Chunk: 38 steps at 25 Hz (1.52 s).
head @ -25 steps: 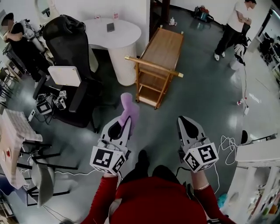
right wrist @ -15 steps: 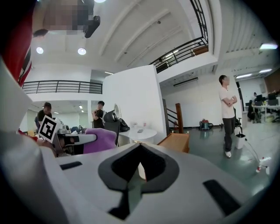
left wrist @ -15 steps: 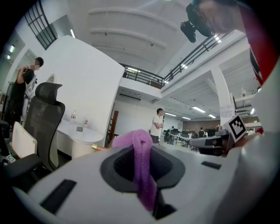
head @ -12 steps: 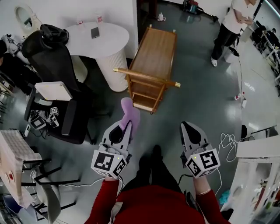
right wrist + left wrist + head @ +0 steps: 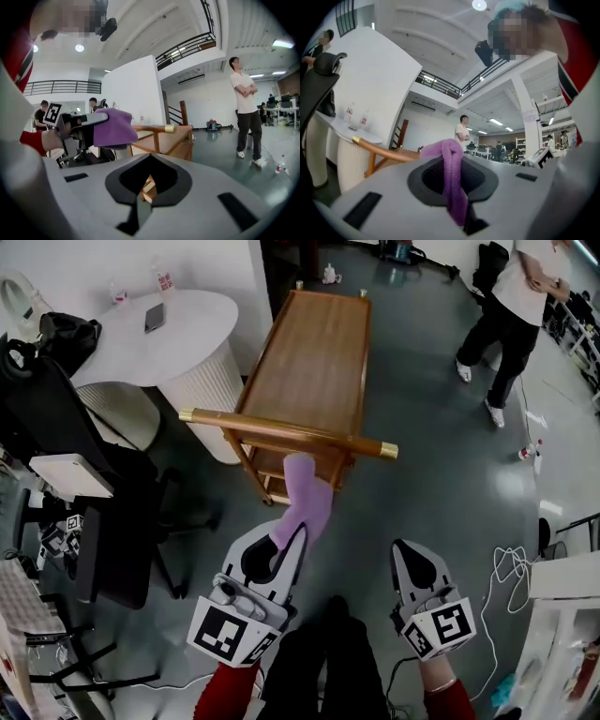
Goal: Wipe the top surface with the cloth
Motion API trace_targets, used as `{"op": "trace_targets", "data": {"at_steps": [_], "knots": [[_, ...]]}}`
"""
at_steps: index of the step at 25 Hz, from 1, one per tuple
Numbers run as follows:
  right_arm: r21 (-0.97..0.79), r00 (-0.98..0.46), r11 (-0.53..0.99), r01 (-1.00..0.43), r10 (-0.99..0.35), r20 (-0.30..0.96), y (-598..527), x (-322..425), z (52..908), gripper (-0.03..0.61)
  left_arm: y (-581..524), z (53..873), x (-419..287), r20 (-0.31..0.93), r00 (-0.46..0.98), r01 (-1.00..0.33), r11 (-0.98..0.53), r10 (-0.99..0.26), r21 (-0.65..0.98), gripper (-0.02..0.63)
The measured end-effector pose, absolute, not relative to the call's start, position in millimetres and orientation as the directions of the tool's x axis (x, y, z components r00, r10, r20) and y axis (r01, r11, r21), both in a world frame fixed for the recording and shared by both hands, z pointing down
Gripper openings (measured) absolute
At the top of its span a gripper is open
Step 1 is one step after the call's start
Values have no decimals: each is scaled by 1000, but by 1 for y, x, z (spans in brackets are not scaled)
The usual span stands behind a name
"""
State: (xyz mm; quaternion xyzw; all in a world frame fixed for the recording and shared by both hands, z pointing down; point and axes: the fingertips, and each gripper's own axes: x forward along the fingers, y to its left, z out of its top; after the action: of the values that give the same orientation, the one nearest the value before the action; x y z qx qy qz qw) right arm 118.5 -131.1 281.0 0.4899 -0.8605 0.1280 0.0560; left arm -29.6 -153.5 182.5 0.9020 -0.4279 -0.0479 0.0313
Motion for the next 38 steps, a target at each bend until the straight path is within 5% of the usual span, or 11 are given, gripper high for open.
{"op": "trace_targets", "data": {"at_steps": [11,18,38], "knots": [[-101,-439,429,-898,-892,112,-193,151,444,5,-180,293,38,-261,798,-545,-836,-542,69,48],[-79,-397,393,-916,-917,42,-215,162,467,5,-182,290,93,-231,911,-372,-923,-343,-98,48],[-49,-504,505,-862,-863,-42,-285,84,398,5,-271,193,40,-222,771,-635,-747,-596,-198,48]]}}
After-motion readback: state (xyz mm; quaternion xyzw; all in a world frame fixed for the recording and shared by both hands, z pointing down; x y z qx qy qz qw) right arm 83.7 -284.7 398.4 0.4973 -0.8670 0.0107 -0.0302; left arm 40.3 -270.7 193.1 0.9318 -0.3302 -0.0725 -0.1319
